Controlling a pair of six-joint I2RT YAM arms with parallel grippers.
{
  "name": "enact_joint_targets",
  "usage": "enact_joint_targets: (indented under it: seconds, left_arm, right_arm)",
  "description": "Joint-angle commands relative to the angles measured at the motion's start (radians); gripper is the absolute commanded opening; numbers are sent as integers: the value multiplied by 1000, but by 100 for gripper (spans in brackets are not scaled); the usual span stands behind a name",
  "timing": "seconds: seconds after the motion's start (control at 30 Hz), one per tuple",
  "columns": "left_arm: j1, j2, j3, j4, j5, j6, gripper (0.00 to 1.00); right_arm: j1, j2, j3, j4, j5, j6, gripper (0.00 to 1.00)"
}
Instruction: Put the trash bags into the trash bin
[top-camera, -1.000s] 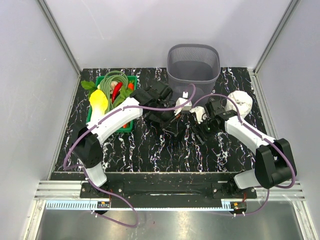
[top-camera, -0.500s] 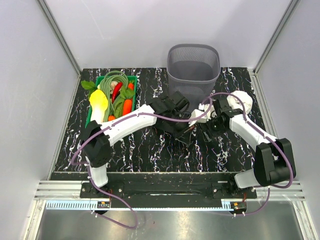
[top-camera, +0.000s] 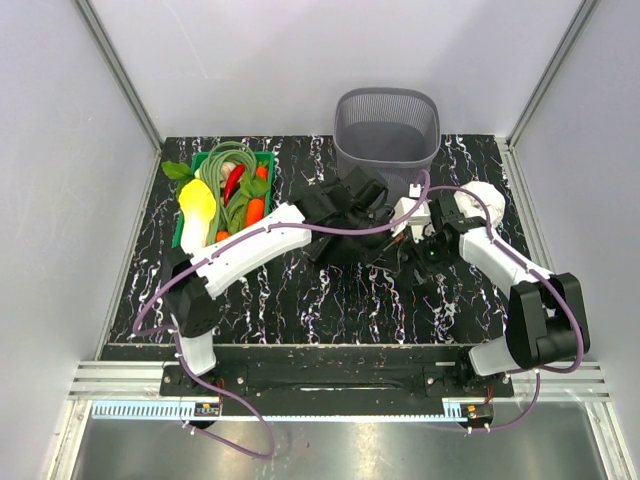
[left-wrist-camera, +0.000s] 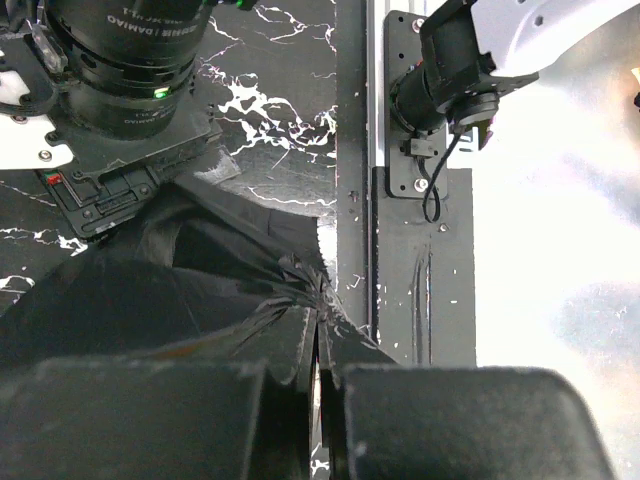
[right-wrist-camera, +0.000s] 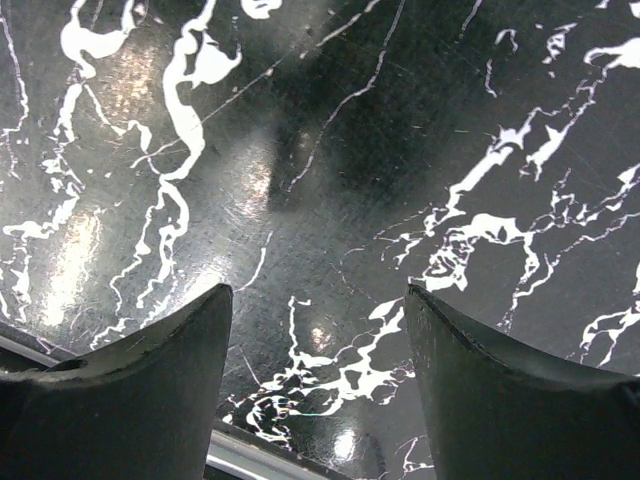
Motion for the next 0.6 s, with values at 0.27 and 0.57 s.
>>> enact_joint_targets:
  seconds: [0.27, 0.57]
  left_arm:
    - [-10, -61, 236, -2, -217, -44, 0]
    - [2, -85, 317, -19, -277, -49, 0]
  right_arm:
    - [-89, 18, 27, 13, 51, -5, 74]
    - [-90, 18, 18, 22, 45, 1, 73]
